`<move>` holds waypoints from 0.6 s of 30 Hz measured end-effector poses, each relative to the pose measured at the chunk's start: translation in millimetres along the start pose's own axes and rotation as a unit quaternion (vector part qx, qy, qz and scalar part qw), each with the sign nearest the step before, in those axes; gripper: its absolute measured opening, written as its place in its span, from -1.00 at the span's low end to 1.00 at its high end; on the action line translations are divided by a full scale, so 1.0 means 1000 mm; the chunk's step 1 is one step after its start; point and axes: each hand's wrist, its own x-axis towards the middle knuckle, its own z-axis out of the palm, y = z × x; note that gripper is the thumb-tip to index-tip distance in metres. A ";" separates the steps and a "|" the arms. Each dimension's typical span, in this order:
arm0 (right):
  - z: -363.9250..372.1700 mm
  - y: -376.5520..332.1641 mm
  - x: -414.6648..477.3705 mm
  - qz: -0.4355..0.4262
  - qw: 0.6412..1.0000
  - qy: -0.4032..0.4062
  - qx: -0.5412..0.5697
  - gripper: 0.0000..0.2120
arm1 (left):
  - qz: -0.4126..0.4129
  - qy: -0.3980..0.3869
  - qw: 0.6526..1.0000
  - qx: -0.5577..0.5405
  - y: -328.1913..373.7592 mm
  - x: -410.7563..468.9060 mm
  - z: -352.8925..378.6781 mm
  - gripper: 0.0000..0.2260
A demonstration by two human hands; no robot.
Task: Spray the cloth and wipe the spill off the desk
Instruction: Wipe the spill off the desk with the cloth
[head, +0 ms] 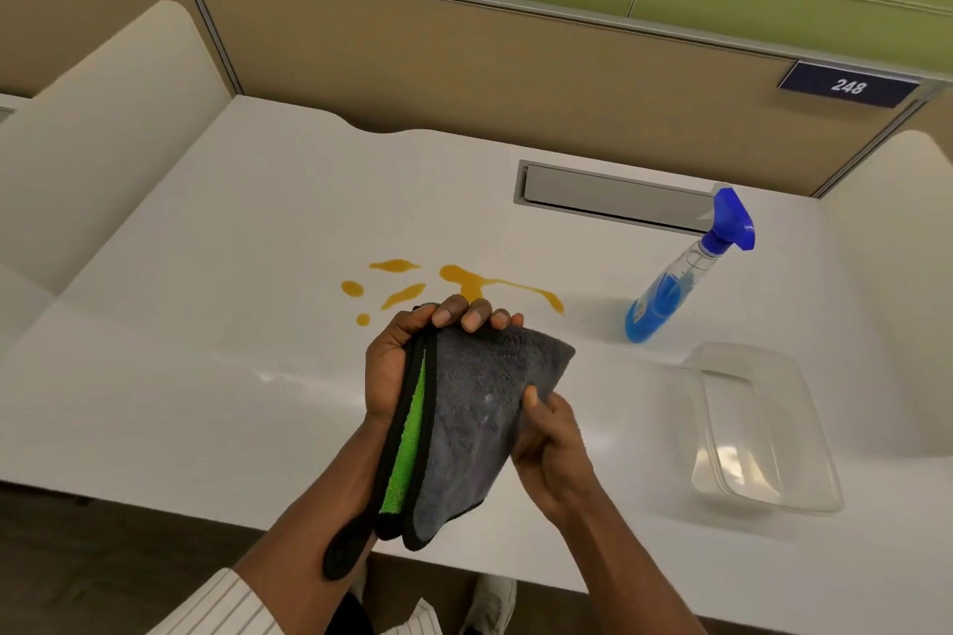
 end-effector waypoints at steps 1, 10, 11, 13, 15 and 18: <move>0.005 0.002 -0.001 0.025 0.999 -0.027 0.016 -0.38 | 0.001 -0.005 1.000 0.006 0.007 -0.001 -0.003 -0.58; 0.020 0.021 -0.007 0.057 0.987 0.035 0.146 -0.62 | -0.060 0.049 0.984 0.163 0.080 -0.025 -0.048 -0.56; 0.021 0.021 -0.008 0.045 0.987 0.050 0.148 -0.63 | -0.070 0.057 0.978 0.190 0.087 -0.029 -0.055 -0.55; 0.023 0.016 -0.014 0.015 0.989 0.098 0.108 -0.50 | -0.068 0.087 0.963 0.247 0.103 -0.036 -0.070 -0.56; 0.022 0.014 -0.021 -0.024 0.982 0.188 0.020 -0.53 | -0.054 0.123 0.923 0.361 0.119 -0.045 -0.082 -0.62; 0.021 0.012 -0.032 -0.089 0.950 0.275 -0.120 -0.72 | -0.060 0.146 0.767 0.622 0.143 -0.062 -0.099 -0.65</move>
